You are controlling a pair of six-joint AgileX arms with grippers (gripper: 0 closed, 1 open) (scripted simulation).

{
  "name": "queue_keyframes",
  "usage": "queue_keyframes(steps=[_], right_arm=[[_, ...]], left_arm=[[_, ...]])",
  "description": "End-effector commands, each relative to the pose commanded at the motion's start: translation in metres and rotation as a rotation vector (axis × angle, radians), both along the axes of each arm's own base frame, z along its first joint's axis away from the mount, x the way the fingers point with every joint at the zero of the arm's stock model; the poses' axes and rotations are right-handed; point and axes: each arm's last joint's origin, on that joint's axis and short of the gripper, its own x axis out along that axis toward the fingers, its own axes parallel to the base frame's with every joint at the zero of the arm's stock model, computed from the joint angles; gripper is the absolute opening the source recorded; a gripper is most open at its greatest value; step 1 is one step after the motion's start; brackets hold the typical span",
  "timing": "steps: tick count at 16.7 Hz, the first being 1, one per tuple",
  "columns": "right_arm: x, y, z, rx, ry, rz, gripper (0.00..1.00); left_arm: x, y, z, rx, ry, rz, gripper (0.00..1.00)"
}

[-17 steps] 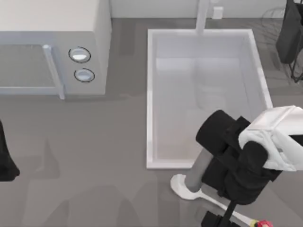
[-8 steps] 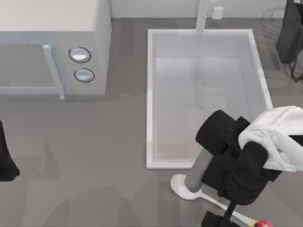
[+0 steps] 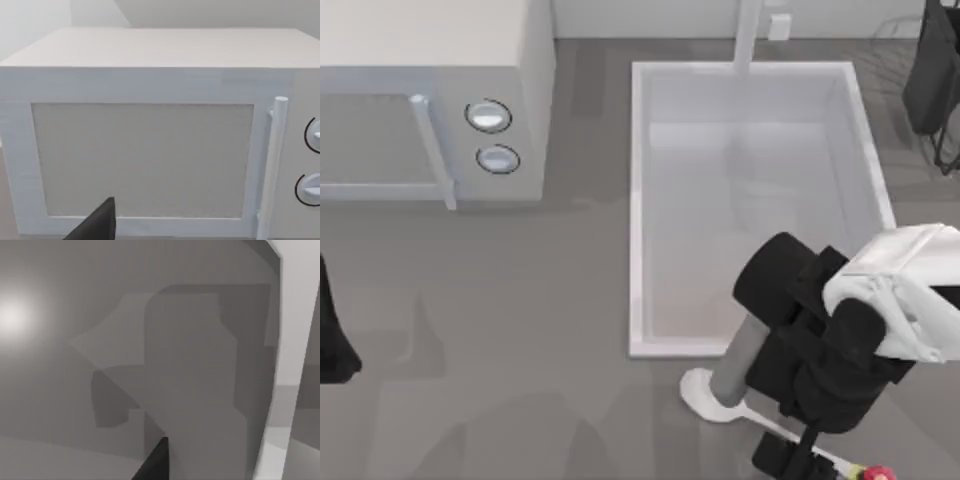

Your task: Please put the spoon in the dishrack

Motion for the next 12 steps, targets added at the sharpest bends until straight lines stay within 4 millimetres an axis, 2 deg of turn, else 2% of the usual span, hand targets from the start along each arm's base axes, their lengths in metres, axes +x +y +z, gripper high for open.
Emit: queue_keyframes(steps=[2,4,8,12], right_arm=[[0.003,0.004,0.008,0.002,-0.003,0.007,0.0],[0.008,0.011,0.027,0.006,-0.007,0.014,0.0],[0.015,0.018,0.085,-0.007,0.006,0.014,0.0],[0.01,0.012,0.151,-0.024,0.025,0.009,0.0]], left_arm=[[0.0,0.0,0.0,0.0,0.0,0.0,1.0],[0.0,0.0,0.0,0.0,0.0,0.0,1.0],[0.0,0.0,0.0,0.0,0.0,0.0,1.0],[0.0,0.0,0.0,0.0,0.0,0.0,1.0]])
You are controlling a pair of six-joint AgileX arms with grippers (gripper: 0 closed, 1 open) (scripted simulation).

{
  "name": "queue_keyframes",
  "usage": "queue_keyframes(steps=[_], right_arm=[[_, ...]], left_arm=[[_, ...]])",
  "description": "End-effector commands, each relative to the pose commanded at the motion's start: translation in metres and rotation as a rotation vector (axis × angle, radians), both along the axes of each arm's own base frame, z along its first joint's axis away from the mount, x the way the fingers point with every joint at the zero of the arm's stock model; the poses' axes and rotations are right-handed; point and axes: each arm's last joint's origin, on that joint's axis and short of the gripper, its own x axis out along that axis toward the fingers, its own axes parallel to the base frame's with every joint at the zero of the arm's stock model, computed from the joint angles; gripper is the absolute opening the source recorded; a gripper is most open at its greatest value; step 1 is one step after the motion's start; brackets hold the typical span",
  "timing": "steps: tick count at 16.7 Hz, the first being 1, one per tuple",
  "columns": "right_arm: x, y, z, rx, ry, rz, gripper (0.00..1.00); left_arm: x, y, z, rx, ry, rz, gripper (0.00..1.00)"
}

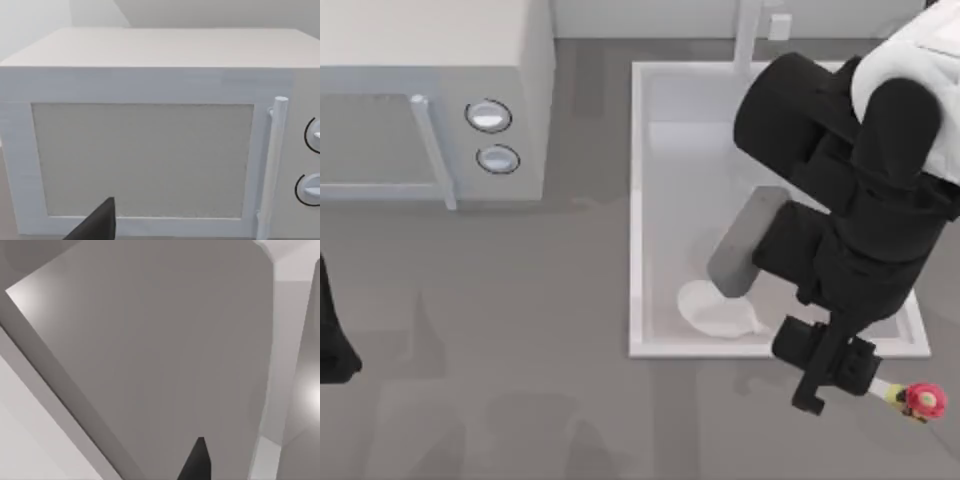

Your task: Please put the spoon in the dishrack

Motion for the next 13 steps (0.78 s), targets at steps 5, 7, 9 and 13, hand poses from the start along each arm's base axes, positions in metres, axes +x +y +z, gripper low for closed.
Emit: queue_keyframes(steps=[5,7,9,13], right_arm=[[-0.01,-0.012,0.049,0.024,-0.025,-0.01,0.0],[-0.01,-0.012,0.049,0.024,-0.025,-0.01,0.0],[-0.01,-0.011,0.047,0.022,-0.022,-0.007,0.0],[0.0,-0.022,0.052,0.096,-0.056,-0.072,0.0]], left_arm=[[0.0,0.0,0.0,0.0,0.0,0.0,1.0],[0.0,0.0,0.0,0.0,0.0,0.0,1.0],[0.0,0.0,0.0,0.0,0.0,0.0,1.0],[0.0,0.0,0.0,0.0,0.0,0.0,1.0]])
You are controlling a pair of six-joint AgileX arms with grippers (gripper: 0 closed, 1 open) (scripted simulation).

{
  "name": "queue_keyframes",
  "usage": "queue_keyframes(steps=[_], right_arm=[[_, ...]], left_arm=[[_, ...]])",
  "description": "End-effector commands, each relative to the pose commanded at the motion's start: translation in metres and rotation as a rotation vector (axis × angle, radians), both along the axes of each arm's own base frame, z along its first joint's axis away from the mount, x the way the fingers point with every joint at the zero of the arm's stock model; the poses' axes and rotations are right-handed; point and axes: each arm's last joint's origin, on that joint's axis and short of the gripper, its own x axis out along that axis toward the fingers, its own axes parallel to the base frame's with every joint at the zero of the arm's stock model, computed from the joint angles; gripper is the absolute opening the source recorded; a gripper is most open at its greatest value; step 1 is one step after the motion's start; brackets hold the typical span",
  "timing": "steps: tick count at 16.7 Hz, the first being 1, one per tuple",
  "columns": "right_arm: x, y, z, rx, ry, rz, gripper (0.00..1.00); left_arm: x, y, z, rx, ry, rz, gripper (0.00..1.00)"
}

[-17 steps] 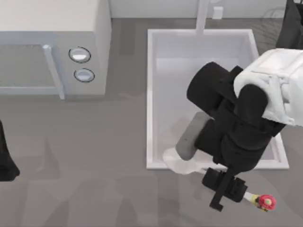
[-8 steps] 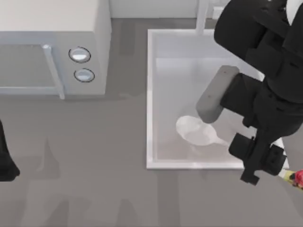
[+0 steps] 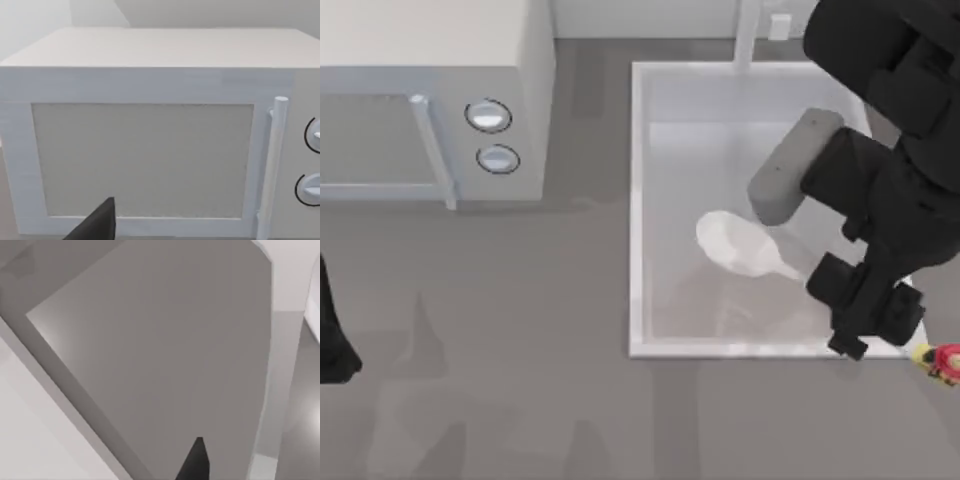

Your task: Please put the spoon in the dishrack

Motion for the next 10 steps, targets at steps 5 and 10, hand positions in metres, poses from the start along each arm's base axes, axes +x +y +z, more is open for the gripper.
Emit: queue_keyframes(steps=[5,10], right_arm=[[0.041,-0.065,0.017,0.287,-0.194,-0.306,0.0],[0.058,-0.179,0.045,0.574,-0.607,-0.662,0.0]], left_arm=[[0.0,0.0,0.0,0.0,0.0,0.0,1.0],[0.0,0.0,0.0,0.0,0.0,0.0,1.0]])
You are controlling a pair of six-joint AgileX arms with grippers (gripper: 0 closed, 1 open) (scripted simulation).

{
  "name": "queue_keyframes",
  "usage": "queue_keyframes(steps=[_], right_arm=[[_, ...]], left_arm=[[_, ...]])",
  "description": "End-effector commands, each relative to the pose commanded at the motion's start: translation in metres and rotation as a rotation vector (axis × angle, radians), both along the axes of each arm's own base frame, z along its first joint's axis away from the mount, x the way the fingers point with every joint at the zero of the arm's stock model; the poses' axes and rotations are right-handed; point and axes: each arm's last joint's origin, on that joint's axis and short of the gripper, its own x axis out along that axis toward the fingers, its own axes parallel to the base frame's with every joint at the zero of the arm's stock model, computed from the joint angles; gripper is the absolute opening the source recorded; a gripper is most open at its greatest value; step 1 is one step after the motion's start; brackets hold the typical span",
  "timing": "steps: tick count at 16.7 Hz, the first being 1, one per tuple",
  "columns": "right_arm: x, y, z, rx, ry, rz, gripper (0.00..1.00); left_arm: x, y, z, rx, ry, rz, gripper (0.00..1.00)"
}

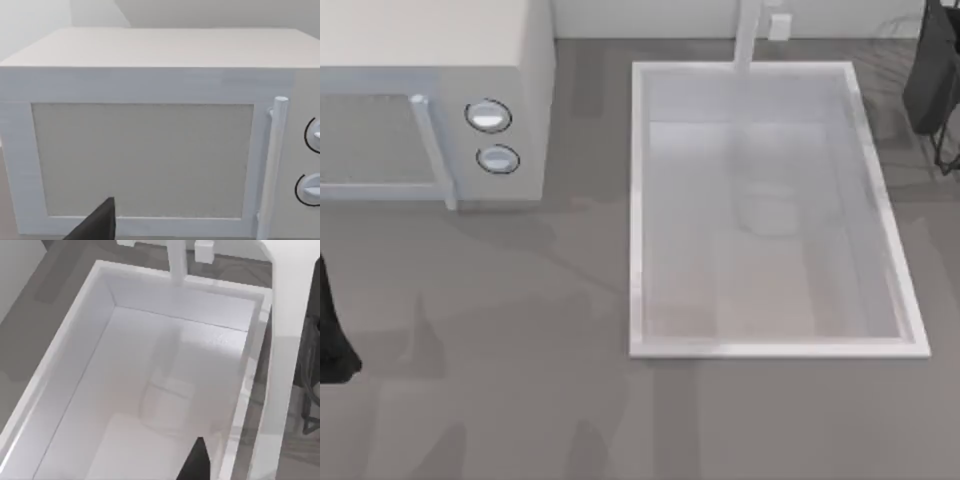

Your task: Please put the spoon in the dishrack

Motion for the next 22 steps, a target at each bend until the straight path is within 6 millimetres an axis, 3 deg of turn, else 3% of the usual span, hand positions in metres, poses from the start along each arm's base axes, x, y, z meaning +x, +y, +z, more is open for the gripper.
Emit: queue_keyframes(steps=[3,5,8,11,17,19,22], right_arm=[[-0.024,-0.061,0.023,0.045,-0.283,-0.188,0.0],[-0.048,-0.087,0.037,0.033,-0.447,-0.272,0.0],[-0.079,-0.104,0.052,-0.001,-0.61,-0.336,0.0],[-0.09,-0.107,0.056,-0.016,-0.661,-0.351,0.0],[-0.085,-0.108,0.055,-0.013,-0.66,-0.347,0.0],[-0.069,-0.115,0.048,-0.01,-0.656,-0.345,0.0],[-0.025,-0.131,0.024,-0.008,-0.654,-0.346,0.0]], left_arm=[[0.0,0.0,0.0,0.0,0.0,0.0,1.0],[0.0,0.0,0.0,0.0,0.0,0.0,1.0],[0.0,0.0,0.0,0.0,0.0,0.0,1.0],[0.0,0.0,0.0,0.0,0.0,0.0,1.0],[0.0,0.0,0.0,0.0,0.0,0.0,1.0],[0.0,0.0,0.0,0.0,0.0,0.0,1.0],[0.0,0.0,0.0,0.0,0.0,0.0,1.0]])
